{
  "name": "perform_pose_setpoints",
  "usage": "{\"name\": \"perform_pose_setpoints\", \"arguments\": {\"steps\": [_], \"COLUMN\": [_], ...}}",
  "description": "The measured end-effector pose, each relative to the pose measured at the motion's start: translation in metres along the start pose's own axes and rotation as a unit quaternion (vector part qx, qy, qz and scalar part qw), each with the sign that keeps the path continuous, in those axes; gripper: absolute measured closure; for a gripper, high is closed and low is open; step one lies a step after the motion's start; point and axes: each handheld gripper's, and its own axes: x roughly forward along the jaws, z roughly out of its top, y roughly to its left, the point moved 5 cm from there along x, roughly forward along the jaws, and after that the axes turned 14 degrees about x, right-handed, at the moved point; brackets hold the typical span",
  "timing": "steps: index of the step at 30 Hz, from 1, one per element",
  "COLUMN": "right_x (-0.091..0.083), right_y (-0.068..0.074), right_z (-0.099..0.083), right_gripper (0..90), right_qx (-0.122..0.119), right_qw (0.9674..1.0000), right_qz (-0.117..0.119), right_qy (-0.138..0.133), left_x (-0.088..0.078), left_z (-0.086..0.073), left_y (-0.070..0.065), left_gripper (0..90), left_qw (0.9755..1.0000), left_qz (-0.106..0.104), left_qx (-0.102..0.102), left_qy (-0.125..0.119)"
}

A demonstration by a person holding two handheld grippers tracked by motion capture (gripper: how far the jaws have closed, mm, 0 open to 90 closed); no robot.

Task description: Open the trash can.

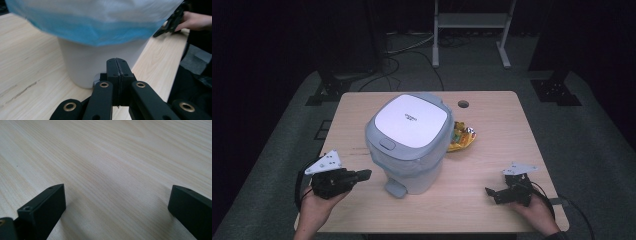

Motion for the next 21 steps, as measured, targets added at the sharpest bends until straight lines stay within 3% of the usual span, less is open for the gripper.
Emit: {"name": "perform_pose_setpoints", "arguments": {"steps": [21], "right_x": [0.0], "right_y": [0.0], "right_z": [0.0], "right_gripper": [0.4], "right_qx": [0.0], "right_qw": [1.0], "right_qz": [0.0], "right_qy": [0.0], "left_x": [-0.023], "left_z": [0.061], "left_y": [0.002], "left_gripper": [90.0], "left_qw": [0.9986], "left_qz": [-0.015], "left_qx": [0.022], "left_qy": [-0.045]}}
